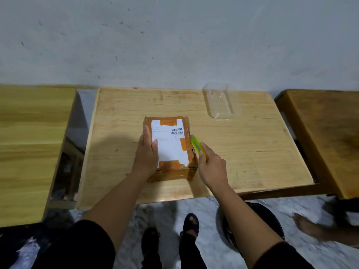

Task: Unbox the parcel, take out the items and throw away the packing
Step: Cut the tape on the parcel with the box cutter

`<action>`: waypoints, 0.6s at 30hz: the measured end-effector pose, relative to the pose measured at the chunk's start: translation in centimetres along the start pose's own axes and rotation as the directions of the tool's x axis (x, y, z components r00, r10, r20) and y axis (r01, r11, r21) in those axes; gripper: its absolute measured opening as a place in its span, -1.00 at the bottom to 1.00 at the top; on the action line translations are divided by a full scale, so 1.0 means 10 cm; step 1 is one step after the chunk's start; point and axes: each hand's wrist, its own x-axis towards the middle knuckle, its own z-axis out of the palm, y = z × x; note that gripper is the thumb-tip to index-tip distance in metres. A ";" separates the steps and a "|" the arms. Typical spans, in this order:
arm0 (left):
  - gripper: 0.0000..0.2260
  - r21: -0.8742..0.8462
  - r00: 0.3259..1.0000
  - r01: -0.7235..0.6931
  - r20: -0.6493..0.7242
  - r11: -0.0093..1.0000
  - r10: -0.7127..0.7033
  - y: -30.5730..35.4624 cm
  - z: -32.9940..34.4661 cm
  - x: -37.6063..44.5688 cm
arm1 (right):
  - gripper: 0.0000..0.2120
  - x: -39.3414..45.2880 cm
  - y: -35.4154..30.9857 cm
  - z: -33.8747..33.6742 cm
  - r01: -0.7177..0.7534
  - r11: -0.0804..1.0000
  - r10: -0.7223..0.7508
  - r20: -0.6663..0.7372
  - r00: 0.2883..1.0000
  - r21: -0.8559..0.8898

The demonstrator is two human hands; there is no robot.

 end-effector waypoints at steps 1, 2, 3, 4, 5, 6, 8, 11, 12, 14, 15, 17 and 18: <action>-0.50 -0.003 1.000 0.003 -0.015 1.000 -0.003 0.01 -0.01 0.01 | -0.63 0.02 0.00 0.00 0.004 1.000 -0.004 0.015 1.000 -0.003; -0.50 -0.012 1.000 0.010 -0.023 1.000 -0.010 0.01 -0.02 0.03 | -0.63 0.05 -0.03 -0.01 0.008 1.000 -0.008 0.032 0.999 -0.009; -0.51 -0.019 0.999 0.020 -0.028 1.000 -0.021 0.02 -0.02 0.04 | -0.62 0.08 -0.06 -0.02 0.003 1.000 -0.002 0.051 0.999 -0.015; -0.51 -0.021 0.999 0.030 -0.036 0.999 -0.031 0.03 -0.02 0.05 | -0.62 0.09 -0.07 -0.04 -0.004 1.000 0.006 0.067 0.998 -0.021; -0.51 -0.023 0.998 0.037 -0.047 0.999 -0.038 0.05 -0.01 0.04 | -0.62 0.09 -0.07 -0.07 -0.002 1.000 0.004 0.081 0.997 -0.030; -0.51 -0.026 0.998 0.041 -0.057 0.999 -0.042 0.07 0.00 0.04 | -0.62 0.08 -0.07 -0.09 0.010 0.999 -0.006 0.088 0.996 -0.040; -0.51 -0.028 0.996 0.053 -0.070 0.998 -0.055 0.09 -0.01 0.05 | -0.62 0.04 -0.08 -0.13 0.019 0.999 -0.014 0.099 0.995 -0.051; -0.52 -0.051 0.995 0.068 -0.075 0.996 -0.072 0.09 0.00 0.05 | -0.62 0.00 -0.03 -0.15 0.024 0.996 -0.013 0.125 0.992 -0.090; -0.52 -0.057 0.995 0.062 -0.076 0.996 -0.066 0.09 0.01 0.05 | -0.62 -0.02 -0.01 -0.15 0.029 0.994 -0.014 0.135 0.991 -0.106; -0.51 -0.071 0.995 0.047 -0.079 0.996 -0.053 0.08 0.01 0.04 | -0.62 -0.06 0.03 -0.15 0.027 0.990 -0.004 0.156 0.988 -0.140; -0.51 -0.074 0.995 0.043 -0.082 0.996 -0.049 0.08 0.01 0.03 | -0.62 -0.09 0.05 -0.15 0.022 0.987 0.005 0.171 0.985 -0.159; -0.51 -0.070 0.995 0.029 -0.091 0.997 -0.036 0.07 0.00 0.03 | -0.63 -0.15 0.11 -0.16 0.015 0.985 0.018 0.188 0.982 -0.173; -0.50 -0.072 0.995 0.022 -0.093 0.997 -0.028 0.06 0.00 0.03 | -0.63 -0.16 0.13 -0.16 0.015 0.985 0.018 0.191 0.981 -0.171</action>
